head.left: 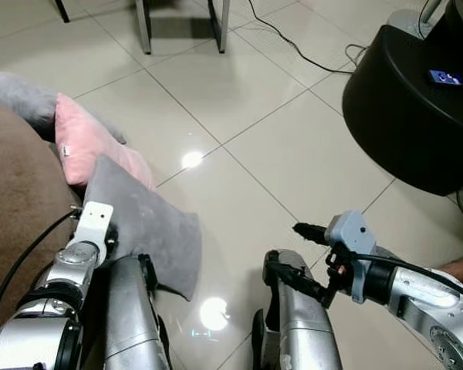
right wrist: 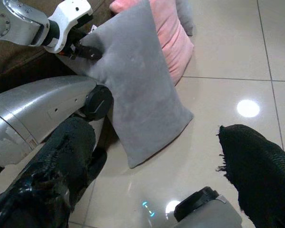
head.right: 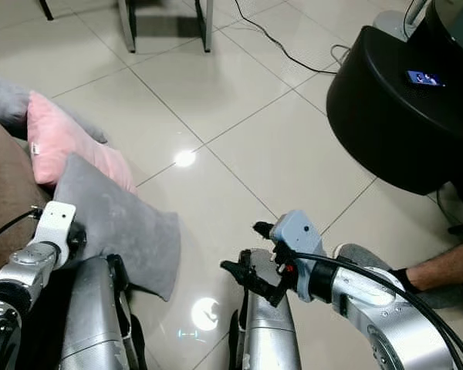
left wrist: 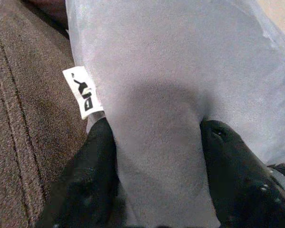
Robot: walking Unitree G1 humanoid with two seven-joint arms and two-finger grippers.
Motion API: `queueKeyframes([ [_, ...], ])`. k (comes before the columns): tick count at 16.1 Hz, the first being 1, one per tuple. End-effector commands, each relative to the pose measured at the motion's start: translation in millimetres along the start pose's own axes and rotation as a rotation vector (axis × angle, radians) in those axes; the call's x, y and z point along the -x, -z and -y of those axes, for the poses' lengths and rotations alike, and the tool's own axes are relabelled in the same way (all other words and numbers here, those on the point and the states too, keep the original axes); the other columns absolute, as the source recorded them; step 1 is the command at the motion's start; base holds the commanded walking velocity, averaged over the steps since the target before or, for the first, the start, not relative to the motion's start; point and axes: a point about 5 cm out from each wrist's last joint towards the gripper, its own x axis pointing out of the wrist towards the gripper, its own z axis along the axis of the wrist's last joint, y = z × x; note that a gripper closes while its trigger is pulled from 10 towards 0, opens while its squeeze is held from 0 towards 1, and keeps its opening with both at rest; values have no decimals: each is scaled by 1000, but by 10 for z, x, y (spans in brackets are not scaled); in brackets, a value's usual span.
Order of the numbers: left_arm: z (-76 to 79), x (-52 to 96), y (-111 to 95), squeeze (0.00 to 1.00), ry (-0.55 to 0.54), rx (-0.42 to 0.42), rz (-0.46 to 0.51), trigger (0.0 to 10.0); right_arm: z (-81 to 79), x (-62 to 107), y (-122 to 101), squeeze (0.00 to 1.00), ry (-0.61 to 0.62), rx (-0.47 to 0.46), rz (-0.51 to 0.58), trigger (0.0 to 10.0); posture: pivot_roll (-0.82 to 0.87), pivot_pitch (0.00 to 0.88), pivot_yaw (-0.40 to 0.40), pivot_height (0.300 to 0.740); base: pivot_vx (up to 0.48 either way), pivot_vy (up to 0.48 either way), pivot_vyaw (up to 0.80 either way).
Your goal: Move the pillow to the sofa from floor
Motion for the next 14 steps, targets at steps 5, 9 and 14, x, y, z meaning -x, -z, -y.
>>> queueKeyframes([
  [5, 79, 12, 172, 0, 36, 45, -65, 0, -39, -22, -50, 0, -4, 8, 21, 10000, -112, 236, -94, 512, 0, 0, 0],
  [9, 137, 14, 202, 0, 49, 53, -71, 0, -70, -71, -54, 0, -13, 2, 33, 10000, -111, 227, -88, 512, 0, 0, 0],
  [14, 120, 12, 185, 0, 53, 50, -68, 0, -60, -121, -53, 0, -9, 1, 43, 10000, -103, 201, -73, 512, 0, 0, 0],
])
